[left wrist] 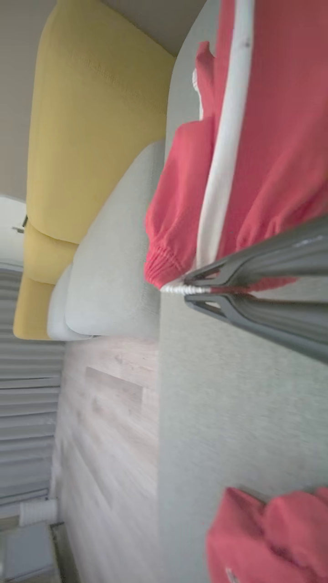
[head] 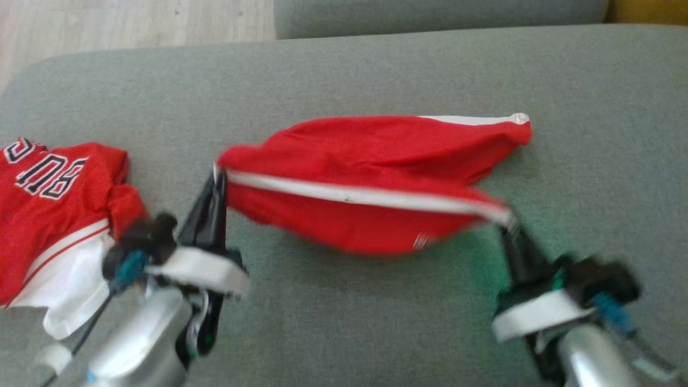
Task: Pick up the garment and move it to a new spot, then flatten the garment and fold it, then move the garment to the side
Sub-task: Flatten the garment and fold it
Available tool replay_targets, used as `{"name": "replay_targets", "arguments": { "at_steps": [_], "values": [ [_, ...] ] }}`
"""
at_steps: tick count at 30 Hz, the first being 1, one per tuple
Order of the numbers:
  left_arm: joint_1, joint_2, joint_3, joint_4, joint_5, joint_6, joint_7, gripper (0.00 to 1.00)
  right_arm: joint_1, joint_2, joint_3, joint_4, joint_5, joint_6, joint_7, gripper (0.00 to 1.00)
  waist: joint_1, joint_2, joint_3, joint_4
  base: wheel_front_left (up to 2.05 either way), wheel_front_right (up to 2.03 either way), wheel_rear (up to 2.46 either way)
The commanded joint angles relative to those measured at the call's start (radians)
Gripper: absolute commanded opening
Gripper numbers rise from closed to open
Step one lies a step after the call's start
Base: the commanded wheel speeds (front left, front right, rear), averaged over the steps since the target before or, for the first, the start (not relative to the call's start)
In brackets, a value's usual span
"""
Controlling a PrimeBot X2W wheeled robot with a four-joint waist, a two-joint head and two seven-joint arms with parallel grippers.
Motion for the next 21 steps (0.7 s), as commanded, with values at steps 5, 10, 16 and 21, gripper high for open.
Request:
{"name": "replay_targets", "arguments": {
  "at_steps": [5, 10, 16, 21],
  "values": [
    [-0.251, 0.054, 0.015, -0.063, 0.1, 0.003, 0.041, 0.0, -0.177, 0.015, -0.091, -0.187, -0.014, 0.008, -0.006, 0.0, 0.0, 0.0, 0.05, -0.038, 0.0, 0.0, 0.0],
    [-0.547, 0.011, -0.025, -0.063, 0.171, -0.091, 0.12, 0.0, -0.437, -0.004, -0.215, -0.243, -0.07, 0.008, -0.006, 0.0, 0.0, 0.0, 0.137, -0.084, 0.0, 0.0, 0.0],
    [-0.889, -0.154, 0.019, 0.101, 0.147, -0.209, 0.072, 0.0, -0.774, -0.138, -0.34, -0.203, -0.115, 0.008, -0.006, 0.0, 0.0, 0.0, 0.233, -0.142, 0.0, 0.0, 0.0],
    [-1.064, -0.227, 0.073, 0.217, 0.183, -0.245, -0.004, 0.0, -0.934, -0.2, -0.416, -0.244, -0.162, 0.008, -0.006, 0.0, 0.0, 0.0, 0.27, -0.184, 0.0, 0.0, 0.0]
  ]
}}
